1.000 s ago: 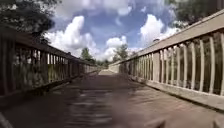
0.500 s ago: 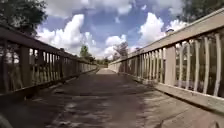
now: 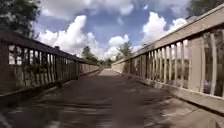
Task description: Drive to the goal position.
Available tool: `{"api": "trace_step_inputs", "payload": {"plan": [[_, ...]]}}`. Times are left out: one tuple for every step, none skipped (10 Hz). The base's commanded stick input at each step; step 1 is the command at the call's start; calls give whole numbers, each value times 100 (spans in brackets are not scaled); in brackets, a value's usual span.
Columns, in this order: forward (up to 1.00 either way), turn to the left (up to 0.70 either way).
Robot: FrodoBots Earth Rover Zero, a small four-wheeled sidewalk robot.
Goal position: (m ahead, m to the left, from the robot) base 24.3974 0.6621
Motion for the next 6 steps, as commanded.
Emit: {"api": "trace_step_inputs", "payload": {"plan": [[100,0],[100,0],[100,0],[100,0],[100,0],[100,0]]}}
